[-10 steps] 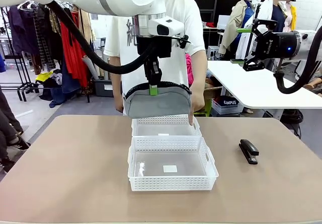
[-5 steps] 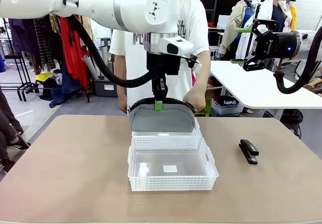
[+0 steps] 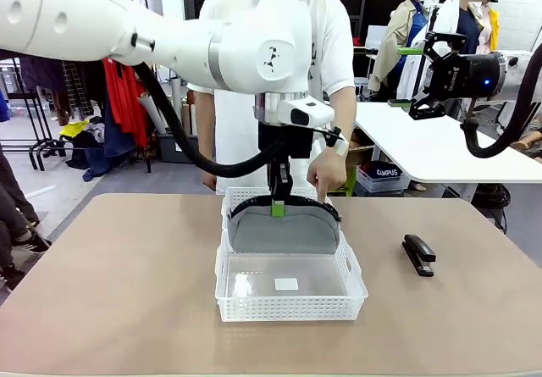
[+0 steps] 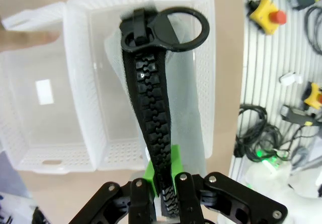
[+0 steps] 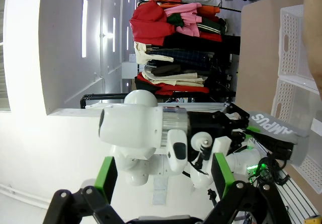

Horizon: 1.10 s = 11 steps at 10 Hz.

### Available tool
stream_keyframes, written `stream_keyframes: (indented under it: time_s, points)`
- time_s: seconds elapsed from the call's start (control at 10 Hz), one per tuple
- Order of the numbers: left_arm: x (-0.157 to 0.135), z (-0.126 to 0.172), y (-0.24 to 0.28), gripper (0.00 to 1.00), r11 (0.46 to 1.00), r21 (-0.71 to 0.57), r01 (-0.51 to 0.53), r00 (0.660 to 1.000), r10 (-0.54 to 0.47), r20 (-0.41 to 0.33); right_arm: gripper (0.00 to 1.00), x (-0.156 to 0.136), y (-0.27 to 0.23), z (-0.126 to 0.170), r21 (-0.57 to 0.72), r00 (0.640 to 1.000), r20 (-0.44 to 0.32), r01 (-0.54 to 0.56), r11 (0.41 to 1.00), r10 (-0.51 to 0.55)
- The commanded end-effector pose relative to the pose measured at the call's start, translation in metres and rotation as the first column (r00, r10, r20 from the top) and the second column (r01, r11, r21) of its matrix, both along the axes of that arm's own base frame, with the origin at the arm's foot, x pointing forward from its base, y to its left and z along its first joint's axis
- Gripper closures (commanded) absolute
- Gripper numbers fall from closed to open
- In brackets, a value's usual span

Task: Distribute items into two baskets.
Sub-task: Place the picked Pencil pouch into the Organizing basket as instructed by the person.

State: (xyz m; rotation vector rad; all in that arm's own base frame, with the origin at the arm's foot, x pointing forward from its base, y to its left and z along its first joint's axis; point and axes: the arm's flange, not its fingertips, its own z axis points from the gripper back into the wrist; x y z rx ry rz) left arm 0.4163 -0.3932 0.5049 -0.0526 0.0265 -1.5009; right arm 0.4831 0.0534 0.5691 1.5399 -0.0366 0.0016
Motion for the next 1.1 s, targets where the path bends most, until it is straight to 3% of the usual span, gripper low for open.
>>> stream_keyframes:
  time_s: [0.0,0.4,0.9,1.0]
  points:
    - [-0.005,-0.014,-0.001,1.00,0.998,-0.063,-0.018,1.000,0.018,0.003,0.00,0.000,-0.001,0.002,-0.001,1.000,0.003,0.003,1.000,-0.003]
    - [0.003,-0.041,-0.005,1.00,0.993,-0.110,-0.049,0.999,0.051,0.008,0.00,0.000,-0.001,0.002,-0.001,1.000,0.003,0.003,1.000,-0.003]
    - [0.009,-0.040,-0.010,1.00,0.996,-0.088,-0.032,0.999,0.033,0.011,0.00,0.000,-0.001,0.002,-0.001,1.000,0.003,0.003,1.000,-0.003]
    - [0.002,-0.032,-0.012,1.00,0.997,-0.072,-0.018,0.996,0.024,0.080,0.00,0.000,-0.001,0.002,-0.001,1.000,0.003,0.003,1.000,-0.003]
